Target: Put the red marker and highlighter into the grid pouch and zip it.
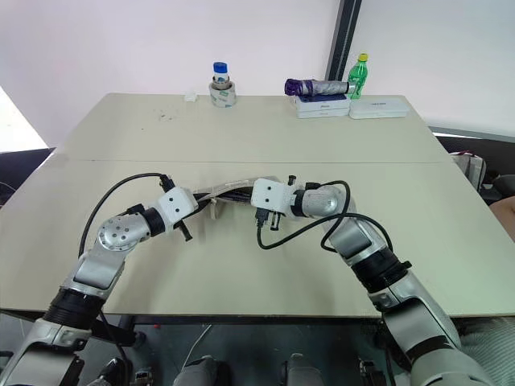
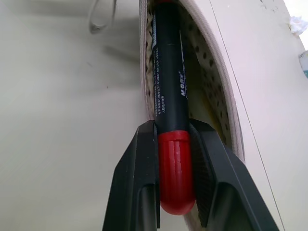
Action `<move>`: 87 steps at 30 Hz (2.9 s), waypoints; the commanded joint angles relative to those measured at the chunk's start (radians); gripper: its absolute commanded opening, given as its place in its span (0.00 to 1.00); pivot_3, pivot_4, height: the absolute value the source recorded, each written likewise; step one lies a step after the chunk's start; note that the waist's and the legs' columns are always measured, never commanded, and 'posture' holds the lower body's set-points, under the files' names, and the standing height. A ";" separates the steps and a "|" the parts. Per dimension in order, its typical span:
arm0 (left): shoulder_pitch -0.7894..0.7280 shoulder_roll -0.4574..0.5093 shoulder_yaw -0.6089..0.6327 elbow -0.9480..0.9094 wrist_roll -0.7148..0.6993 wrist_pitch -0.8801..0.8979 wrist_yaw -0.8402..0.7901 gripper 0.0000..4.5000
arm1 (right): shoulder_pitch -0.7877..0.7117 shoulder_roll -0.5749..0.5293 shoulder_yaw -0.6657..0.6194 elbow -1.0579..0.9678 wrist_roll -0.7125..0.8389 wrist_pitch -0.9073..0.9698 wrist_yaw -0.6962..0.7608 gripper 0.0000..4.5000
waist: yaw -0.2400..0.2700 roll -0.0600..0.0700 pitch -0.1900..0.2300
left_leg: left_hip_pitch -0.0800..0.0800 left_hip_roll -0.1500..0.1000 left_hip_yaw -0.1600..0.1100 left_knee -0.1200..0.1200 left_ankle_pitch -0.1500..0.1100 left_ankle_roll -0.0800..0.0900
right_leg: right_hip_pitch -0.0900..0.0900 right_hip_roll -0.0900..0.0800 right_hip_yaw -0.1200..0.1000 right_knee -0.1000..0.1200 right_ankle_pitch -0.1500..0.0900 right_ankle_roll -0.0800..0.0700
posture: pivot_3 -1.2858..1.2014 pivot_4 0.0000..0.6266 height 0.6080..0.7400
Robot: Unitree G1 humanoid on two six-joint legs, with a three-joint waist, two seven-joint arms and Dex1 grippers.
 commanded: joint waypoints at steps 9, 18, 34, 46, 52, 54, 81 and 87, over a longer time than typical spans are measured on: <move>0.004 -0.016 -0.005 -0.097 -0.026 -0.030 -0.041 0.00 | -0.036 0.010 0.009 0.031 -0.070 -0.120 0.015 0.19 | 0.000 0.000 0.000 | 0.000 0.000 0.000 0.000 0.000 0.000 | 0.000 0.000 0.000 0.000 0.000 0.000 | 0.52 0.24 1.00; 0.003 -0.024 0.011 -0.091 -0.025 0.001 -0.035 0.00 | -0.025 -0.015 -0.042 -0.009 -0.042 -0.133 0.029 0.98 | 0.000 0.000 0.000 | 0.000 0.000 0.000 0.000 0.000 0.000 | 0.000 0.000 0.000 0.000 0.000 0.000 | 0.52 0.24 1.00; -0.034 -0.106 0.065 -0.066 -0.056 0.125 0.091 0.00 | 0.121 -0.039 -0.257 -0.303 0.368 0.308 0.146 0.98 | 0.007 0.000 0.000 | 0.000 0.000 -0.001 0.000 0.000 0.000 | 0.001 0.000 0.000 0.000 0.000 0.000 | 0.52 0.24 1.00; -0.038 -0.138 0.027 -0.141 -0.077 0.195 0.073 0.00 | 0.217 0.153 -0.192 -0.275 0.386 0.479 -0.087 0.98 | 0.002 0.000 0.000 | 0.000 -0.001 -0.002 0.001 0.000 0.000 | 0.001 0.001 0.000 0.001 0.000 0.000 | 0.52 0.24 1.00; -0.029 -0.117 -0.002 -0.148 -0.051 0.176 0.058 0.00 | 0.200 0.275 -0.235 -0.219 0.425 0.530 -0.186 0.98 | 0.004 0.000 0.000 | 0.000 -0.001 -0.002 0.001 0.000 0.000 | 0.001 0.000 0.000 0.001 0.000 0.000 | 0.52 0.24 1.00; -0.025 -0.109 -0.012 -0.152 -0.044 0.169 0.052 0.00 | 0.189 0.305 -0.249 -0.212 0.441 0.536 -0.209 0.98 | 0.003 0.000 0.000 | 0.000 -0.001 -0.002 0.001 0.000 0.000 | 0.001 0.000 0.000 0.001 0.000 0.000 | 0.52 0.24 1.00; -0.042 -0.053 -0.045 -0.128 0.024 0.086 -0.007 0.00 | 0.189 0.465 -0.286 -0.121 0.530 0.551 -0.352 0.26 | 0.001 0.000 0.000 | 0.000 -0.001 -0.002 0.000 0.000 0.000 | 0.001 0.000 0.000 0.000 0.000 0.000 | 0.52 0.24 1.00; -0.029 -0.046 -0.036 -0.120 0.028 0.079 -0.001 0.00 | 0.210 0.397 -0.305 -0.138 0.543 0.565 -0.331 0.01 | 0.001 0.000 0.000 | 0.000 -0.001 -0.002 0.000 0.000 0.000 | 0.001 0.000 0.000 0.000 0.000 0.000 | 0.52 0.24 1.00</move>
